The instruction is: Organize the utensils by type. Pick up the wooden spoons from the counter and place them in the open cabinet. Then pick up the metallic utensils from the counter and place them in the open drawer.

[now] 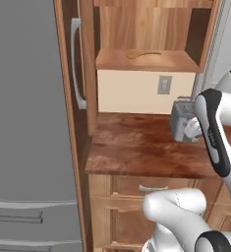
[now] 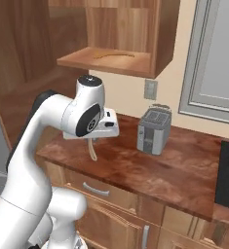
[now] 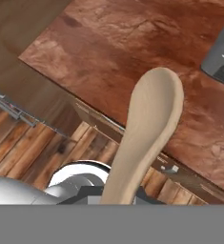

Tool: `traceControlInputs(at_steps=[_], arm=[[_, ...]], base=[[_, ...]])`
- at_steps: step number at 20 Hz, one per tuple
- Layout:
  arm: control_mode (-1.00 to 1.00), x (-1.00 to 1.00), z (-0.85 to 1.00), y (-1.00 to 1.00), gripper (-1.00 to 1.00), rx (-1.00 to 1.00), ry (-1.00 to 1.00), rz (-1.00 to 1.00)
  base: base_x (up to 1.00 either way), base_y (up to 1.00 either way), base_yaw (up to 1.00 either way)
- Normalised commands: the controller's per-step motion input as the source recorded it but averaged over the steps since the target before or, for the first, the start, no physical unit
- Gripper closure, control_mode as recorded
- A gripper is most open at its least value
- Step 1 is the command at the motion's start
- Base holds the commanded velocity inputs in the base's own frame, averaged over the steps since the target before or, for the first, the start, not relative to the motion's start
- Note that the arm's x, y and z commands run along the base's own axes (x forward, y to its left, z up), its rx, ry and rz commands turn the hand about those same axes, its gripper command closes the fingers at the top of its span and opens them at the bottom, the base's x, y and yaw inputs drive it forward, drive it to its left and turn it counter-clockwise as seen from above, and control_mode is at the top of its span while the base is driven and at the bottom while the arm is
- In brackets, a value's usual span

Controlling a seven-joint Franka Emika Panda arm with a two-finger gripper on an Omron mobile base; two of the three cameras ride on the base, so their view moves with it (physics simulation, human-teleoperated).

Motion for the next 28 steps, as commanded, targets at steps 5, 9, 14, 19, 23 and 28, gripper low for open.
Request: traceControlInputs(at_steps=[5, 9, 14, 19, 23, 28], arm=[[1.0, 0.0, 0.0, 0.0, 1.0, 0.0, 0.0, 0.0], [1.0, 0.0, 0.0, 0.0, 1.0, 0.0, 0.0, 0.0], [1.0, 0.0, 0.0, 0.0, 1.0, 0.0, 0.0, 0.0], [-1.0, -0.07, 0.01, 0.04, 1.0, -0.01, -0.02, 0.03], [-1.0, -0.22, 0.25, 0.13, 1.0, -0.11, -0.1, 0.15], [-1.0, -0.18, 0.48, 0.14, 1.0, -0.16, -0.13, 0.32]], base=[[0.62, 0.0, 0.0], [0.57, 0.01, 0.0], [0.26, 0.0, 0.0], [-0.01, 0.02, 0.0], [0.0, 0.0, 0.0], [0.0, 0.0, 0.0]])
